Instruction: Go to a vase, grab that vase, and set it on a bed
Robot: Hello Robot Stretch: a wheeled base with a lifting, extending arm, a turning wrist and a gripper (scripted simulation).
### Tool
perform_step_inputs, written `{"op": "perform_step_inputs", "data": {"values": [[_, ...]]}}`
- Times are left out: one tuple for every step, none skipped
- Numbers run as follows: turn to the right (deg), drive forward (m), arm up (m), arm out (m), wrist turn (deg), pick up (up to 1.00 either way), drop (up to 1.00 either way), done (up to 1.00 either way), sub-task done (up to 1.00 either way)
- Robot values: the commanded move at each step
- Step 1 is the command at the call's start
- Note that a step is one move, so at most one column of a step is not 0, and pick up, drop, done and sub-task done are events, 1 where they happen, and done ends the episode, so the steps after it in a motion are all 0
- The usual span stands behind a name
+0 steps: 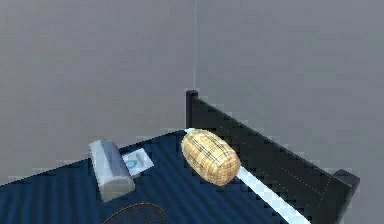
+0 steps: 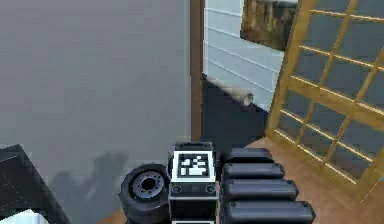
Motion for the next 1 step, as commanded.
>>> {"op": "perform_step_inputs", "data": {"values": [[-45.0, 0.00, 0.00, 0.00, 0.0, 0.00, 0.00, 0.00, 0.00]]}}
